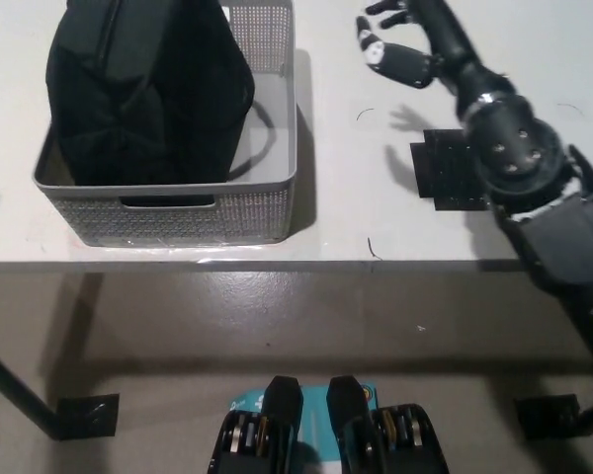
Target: Use both hands to pick up a lunch bag on the right hand side and place it into a container on the left hand side
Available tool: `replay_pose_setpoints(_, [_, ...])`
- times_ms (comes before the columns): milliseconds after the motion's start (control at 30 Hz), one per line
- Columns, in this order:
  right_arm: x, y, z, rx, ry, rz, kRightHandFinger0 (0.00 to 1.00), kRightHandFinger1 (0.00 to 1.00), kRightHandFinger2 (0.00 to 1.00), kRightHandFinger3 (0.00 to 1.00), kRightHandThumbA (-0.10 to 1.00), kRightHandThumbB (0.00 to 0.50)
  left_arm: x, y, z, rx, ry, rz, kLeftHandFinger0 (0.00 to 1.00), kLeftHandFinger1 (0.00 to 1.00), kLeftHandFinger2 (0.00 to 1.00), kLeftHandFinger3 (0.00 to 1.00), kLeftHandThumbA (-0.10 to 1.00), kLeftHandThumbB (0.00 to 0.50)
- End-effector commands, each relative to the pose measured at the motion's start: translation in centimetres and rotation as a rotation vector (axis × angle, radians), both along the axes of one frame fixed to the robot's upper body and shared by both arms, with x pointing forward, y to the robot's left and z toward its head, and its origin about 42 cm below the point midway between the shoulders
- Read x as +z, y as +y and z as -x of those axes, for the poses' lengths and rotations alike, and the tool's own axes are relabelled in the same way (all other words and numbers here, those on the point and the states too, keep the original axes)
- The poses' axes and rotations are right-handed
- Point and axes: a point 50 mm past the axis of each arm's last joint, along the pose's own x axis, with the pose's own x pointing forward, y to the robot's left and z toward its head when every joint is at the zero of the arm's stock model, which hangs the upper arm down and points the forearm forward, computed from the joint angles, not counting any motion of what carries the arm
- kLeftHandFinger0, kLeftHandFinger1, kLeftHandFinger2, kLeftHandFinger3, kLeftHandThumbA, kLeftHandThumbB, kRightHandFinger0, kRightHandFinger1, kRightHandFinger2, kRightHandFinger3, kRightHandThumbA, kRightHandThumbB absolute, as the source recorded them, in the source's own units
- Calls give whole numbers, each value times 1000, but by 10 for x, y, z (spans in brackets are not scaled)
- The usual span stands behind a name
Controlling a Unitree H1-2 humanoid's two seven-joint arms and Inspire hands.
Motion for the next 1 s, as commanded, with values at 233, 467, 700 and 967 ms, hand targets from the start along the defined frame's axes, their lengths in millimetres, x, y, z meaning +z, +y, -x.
replay_pose_setpoints(233, [40, -7, 42, 62, -75, -35, 957, 1000, 1000, 1000, 932, 144, 73, -31, 70, -250, -261, -1, 908, 1000, 1000, 1000, 1000, 123])
replay_pose_setpoints(467, [30, -14, 129, 225, -290, -410, 1000, 1000, 1000, 1000, 1000, 186, 36, -117, 129, -513, -473, 73, 1000, 1000, 1000, 1000, 1000, 234])
replay_pose_setpoints(700, [-2, -23, 225, 301, -417, -503, 1000, 1000, 1000, 1000, 1000, 249, -18, -191, 171, -670, -543, 175, 1000, 1000, 1000, 1000, 1000, 310])
replay_pose_setpoints(967, [-51, -50, 288, 310, -352, -505, 1000, 1000, 1000, 1000, 1000, 258, -67, -223, 195, -748, -508, 275, 1000, 1000, 1000, 1000, 1000, 293])
